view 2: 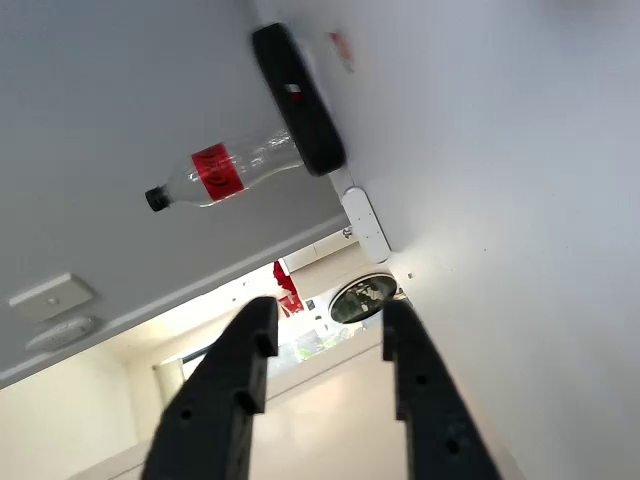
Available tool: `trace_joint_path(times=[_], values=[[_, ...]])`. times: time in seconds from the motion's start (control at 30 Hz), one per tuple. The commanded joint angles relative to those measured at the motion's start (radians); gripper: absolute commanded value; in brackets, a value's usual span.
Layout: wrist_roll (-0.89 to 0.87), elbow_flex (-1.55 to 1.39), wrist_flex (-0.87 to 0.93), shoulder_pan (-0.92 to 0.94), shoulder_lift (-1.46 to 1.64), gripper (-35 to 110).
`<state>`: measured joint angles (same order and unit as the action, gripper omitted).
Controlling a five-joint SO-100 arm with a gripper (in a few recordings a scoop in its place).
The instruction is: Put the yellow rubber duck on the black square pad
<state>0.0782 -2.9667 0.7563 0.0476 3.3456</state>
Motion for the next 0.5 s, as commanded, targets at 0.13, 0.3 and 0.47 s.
trace_joint_path(times=[0.13,0.3,0.47], values=[[0.015,-0.012,0.011,-0.009,0.014,12],[0.008,-0.017,0.009,-0.008,0.014,12],[0.012,-0.072,0.009,0.0,0.014,12]])
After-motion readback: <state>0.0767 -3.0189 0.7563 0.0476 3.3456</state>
